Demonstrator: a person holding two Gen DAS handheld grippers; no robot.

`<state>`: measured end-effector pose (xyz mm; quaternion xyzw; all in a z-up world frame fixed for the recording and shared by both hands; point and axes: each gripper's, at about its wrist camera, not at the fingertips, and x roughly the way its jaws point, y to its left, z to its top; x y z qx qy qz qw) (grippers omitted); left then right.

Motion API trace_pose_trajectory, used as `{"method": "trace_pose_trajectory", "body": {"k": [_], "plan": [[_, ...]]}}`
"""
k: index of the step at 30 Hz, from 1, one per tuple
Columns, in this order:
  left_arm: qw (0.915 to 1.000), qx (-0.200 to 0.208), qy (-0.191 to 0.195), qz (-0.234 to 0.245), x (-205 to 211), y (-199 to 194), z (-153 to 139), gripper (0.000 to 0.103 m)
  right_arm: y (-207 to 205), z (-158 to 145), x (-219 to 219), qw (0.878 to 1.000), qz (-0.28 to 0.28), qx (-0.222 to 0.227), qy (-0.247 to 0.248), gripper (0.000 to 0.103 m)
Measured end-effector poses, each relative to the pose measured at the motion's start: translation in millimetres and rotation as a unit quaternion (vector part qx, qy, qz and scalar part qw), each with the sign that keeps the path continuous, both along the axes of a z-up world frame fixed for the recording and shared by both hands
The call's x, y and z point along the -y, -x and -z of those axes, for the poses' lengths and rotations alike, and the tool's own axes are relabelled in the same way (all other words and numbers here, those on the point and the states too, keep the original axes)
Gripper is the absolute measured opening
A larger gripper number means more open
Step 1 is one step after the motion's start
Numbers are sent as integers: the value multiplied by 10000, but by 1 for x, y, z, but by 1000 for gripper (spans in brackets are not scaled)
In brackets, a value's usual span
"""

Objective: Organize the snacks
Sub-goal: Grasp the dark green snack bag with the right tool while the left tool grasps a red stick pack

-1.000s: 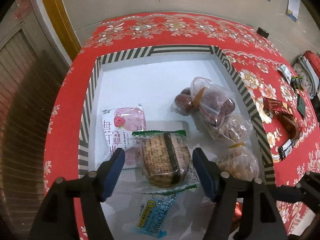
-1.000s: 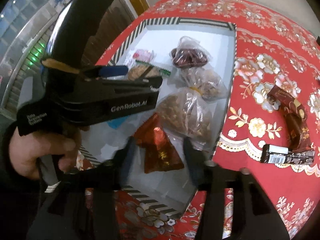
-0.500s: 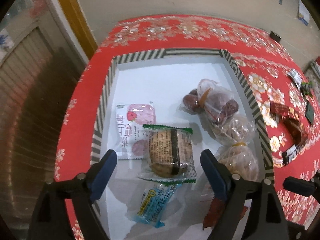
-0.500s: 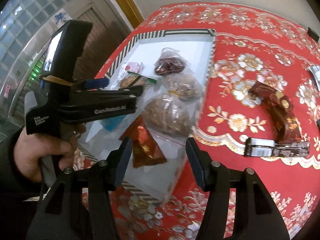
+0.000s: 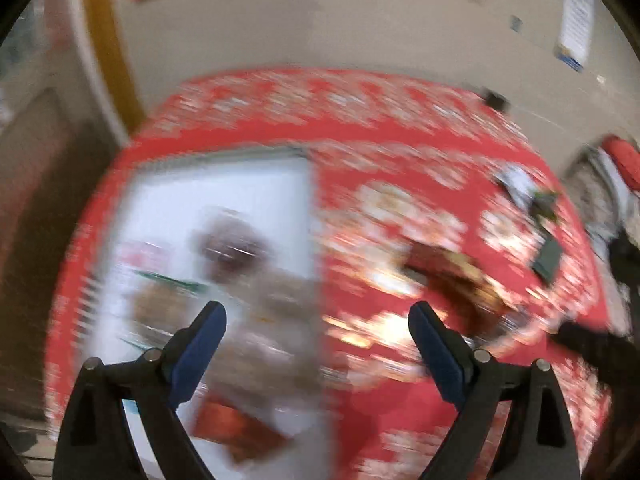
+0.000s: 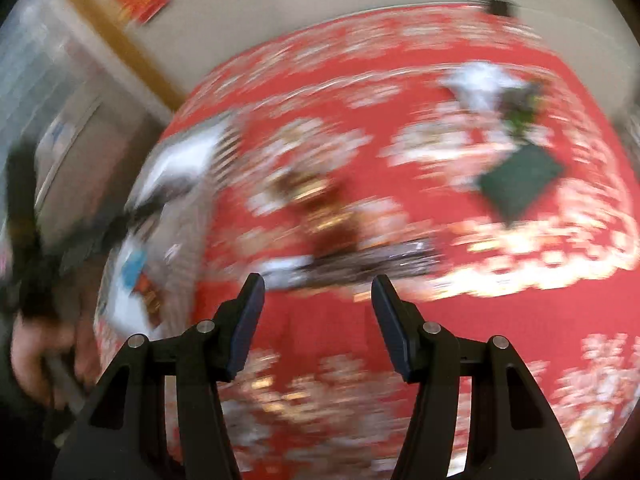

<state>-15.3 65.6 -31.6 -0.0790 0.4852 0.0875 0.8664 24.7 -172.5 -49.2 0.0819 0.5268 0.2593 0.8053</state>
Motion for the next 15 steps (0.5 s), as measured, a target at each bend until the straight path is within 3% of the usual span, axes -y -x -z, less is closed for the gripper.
{"method": "trace_pose_trajectory", "body": {"k": [3, 7, 10, 15], "plan": [[9983, -243, 142, 511, 40, -1, 14, 94, -34, -6, 58, 9969, 775, 100, 9, 56], [9947, -503, 109, 892, 66, 2, 25, 94, -84, -11, 96, 9932, 1151, 174, 61, 56], [9963, -482, 74, 702, 59, 6, 21, 94, -124, -10, 96, 9945, 1038, 151, -16, 56], [9986, -469, 99, 209, 40, 8, 20, 94, -175, 9, 81, 9948, 973, 47, 298, 56]]}}
